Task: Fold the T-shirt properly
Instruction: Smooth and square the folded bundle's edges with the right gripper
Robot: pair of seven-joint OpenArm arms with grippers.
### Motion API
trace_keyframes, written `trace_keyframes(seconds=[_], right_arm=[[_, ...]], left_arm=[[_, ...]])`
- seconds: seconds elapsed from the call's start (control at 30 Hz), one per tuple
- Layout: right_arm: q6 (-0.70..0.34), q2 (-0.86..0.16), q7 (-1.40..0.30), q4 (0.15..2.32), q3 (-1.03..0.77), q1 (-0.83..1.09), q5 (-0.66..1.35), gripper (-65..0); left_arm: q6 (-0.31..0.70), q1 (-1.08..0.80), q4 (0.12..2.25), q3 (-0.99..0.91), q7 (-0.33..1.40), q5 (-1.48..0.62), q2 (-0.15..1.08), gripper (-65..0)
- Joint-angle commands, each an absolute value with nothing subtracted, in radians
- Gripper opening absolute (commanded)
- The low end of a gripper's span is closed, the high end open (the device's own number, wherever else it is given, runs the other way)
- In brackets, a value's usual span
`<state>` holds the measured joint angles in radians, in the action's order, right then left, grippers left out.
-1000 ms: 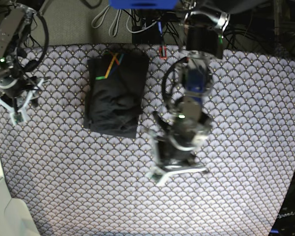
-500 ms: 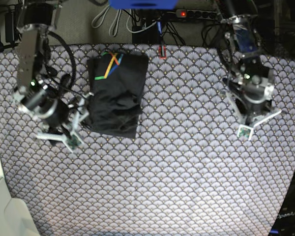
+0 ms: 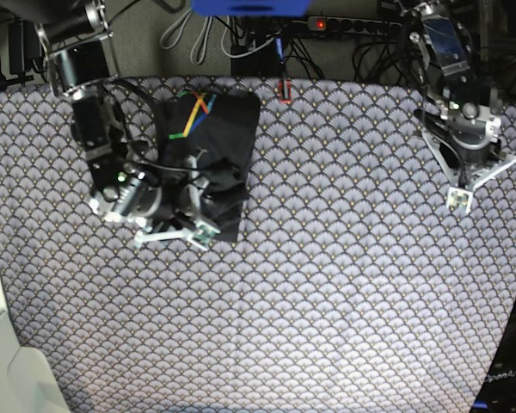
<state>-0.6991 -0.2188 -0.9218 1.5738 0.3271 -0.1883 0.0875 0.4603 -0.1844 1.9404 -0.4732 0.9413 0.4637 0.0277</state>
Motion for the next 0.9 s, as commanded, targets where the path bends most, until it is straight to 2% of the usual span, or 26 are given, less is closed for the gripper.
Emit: trace_keyframes(seconds=[0.0,0.53,0.63,0.8,0.83,0.87], right_arm=[[-0.698,-0.22,-0.889,1.572,0.335,-0.216,0.099,-32.1],[-0.698,-0.197,-0.765,1.294,0.39,-0.321,0.099,-33.0],[-0.698,-0.197,-0.745,1.277,0.39,-0.326,0.099,-39.8],[-0.698,-0.194,-0.723,1.279,0.392,-0.334,0.099,-60.9],[-0.698,-0.194,-0.723,1.279,0.39,-0.346,0.099,-64.4],[-0.698,-0.196,-0.725,1.276,0.39,-0.355,0.099,-65.0]], left_arm=[[0.453,-0.177,1.962,-0.475,0.926,0.469,0.033,-49.8],[0.453,-0.17,1.957,-0.47,0.926,0.469,0.03,-49.8],[0.453,-0.17,1.956,-0.47,0.926,0.469,0.03,-49.8],[0.453,-0.168,1.954,-0.469,0.924,0.467,0.028,-49.8],[0.453,-0.168,1.954,-0.469,0.924,0.467,0.028,-49.8],[0.453,-0.163,1.954,-0.467,0.924,0.467,0.027,-49.8]])
